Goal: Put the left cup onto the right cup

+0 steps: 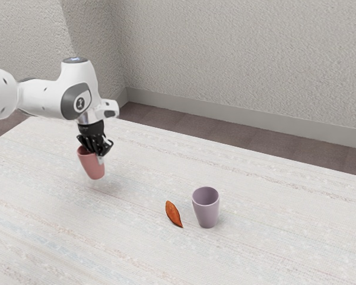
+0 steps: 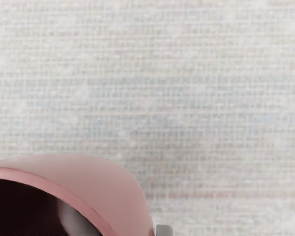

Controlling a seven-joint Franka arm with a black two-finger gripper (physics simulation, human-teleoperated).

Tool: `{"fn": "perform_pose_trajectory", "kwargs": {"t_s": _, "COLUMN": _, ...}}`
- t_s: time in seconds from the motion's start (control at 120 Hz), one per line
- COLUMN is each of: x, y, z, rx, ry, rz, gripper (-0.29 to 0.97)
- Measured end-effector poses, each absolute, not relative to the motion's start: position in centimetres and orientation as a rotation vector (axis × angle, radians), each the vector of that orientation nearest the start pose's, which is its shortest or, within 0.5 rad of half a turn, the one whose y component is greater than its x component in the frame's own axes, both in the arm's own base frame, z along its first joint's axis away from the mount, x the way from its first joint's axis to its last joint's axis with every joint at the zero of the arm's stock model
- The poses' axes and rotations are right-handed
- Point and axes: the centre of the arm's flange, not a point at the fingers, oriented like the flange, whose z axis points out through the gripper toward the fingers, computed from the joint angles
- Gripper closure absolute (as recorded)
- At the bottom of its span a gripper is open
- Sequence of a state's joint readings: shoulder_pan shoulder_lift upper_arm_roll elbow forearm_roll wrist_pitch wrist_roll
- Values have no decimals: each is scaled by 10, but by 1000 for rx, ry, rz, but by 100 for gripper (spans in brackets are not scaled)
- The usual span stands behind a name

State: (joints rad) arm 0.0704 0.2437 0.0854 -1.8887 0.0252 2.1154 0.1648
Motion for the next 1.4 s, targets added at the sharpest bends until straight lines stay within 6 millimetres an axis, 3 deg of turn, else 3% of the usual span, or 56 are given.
{"fn": "perform_pose_trajectory", "kwargs": {"t_s": 0.175, "x": 590, "y": 44, "z": 436, "rx": -3087, "ry": 105, "rz": 5, "gripper": 78}}
{"fn": "perform_pose_trajectory", "kwargs": {"t_s": 0.25, "x": 585, "y": 14, "z": 449, "rx": -3086, "ry": 135, "rz": 10, "gripper": 78}}
{"fn": "perform_pose_trajectory", "kwargs": {"t_s": 0.45, "x": 571, "y": -98, "z": 473, "rx": -3057, "ry": 264, "rz": 10, "gripper": 78}}
{"fn": "perform_pose_trajectory", "kwargs": {"t_s": 0.6, "x": 573, "y": -151, "z": 490, "rx": -3046, "ry": 253, "rz": -3, "gripper": 78}}
{"fn": "perform_pose_trajectory", "kwargs": {"t_s": 0.992, "x": 608, "y": -251, "z": 476, "rx": -3082, "ry": 159, "rz": 21, "gripper": 78}}
{"fn": "perform_pose_trajectory", "kwargs": {"t_s": 1.217, "x": 630, "y": -268, "z": 444, "rx": -3093, "ry": 58, "rz": 52, "gripper": 78}}
{"fn": "perform_pose_trajectory", "kwargs": {"t_s": 1.4, "x": 639, "y": -275, "z": 432, "rx": -3100, "ry": -6, "rz": 50, "gripper": 78}}
